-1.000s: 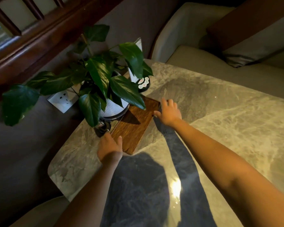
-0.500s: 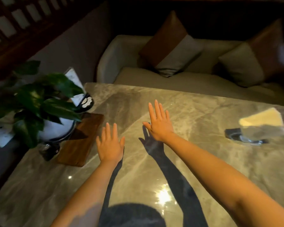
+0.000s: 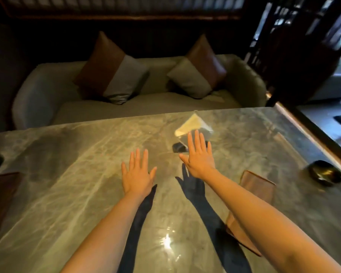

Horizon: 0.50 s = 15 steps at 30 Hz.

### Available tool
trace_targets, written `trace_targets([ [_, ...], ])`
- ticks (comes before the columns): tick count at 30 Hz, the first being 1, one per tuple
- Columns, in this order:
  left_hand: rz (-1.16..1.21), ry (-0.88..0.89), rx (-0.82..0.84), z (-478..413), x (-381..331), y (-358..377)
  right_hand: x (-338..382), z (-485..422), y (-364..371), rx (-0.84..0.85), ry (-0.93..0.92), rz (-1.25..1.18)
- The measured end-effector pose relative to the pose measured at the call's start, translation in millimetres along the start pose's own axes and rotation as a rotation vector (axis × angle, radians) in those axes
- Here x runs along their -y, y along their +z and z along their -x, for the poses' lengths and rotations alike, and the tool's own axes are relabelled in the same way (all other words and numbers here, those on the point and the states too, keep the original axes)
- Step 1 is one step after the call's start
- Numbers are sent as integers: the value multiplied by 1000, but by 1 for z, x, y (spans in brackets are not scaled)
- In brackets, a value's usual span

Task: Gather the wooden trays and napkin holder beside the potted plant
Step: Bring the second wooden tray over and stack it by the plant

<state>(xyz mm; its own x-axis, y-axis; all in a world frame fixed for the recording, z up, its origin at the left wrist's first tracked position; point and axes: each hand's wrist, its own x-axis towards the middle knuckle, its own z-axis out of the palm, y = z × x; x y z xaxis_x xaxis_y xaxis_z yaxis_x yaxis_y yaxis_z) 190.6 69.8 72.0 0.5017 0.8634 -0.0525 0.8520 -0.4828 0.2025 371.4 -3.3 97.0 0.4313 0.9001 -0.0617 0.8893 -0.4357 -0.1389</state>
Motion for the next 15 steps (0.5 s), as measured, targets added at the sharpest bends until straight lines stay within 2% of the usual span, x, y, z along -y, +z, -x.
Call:
trace_targets([
  [8,-23,209,128,20,-126,45,-138,58,7,40,229,-39],
  [15,-21,313,259,60,-189,89,-216,95,23,128,375,-54],
])
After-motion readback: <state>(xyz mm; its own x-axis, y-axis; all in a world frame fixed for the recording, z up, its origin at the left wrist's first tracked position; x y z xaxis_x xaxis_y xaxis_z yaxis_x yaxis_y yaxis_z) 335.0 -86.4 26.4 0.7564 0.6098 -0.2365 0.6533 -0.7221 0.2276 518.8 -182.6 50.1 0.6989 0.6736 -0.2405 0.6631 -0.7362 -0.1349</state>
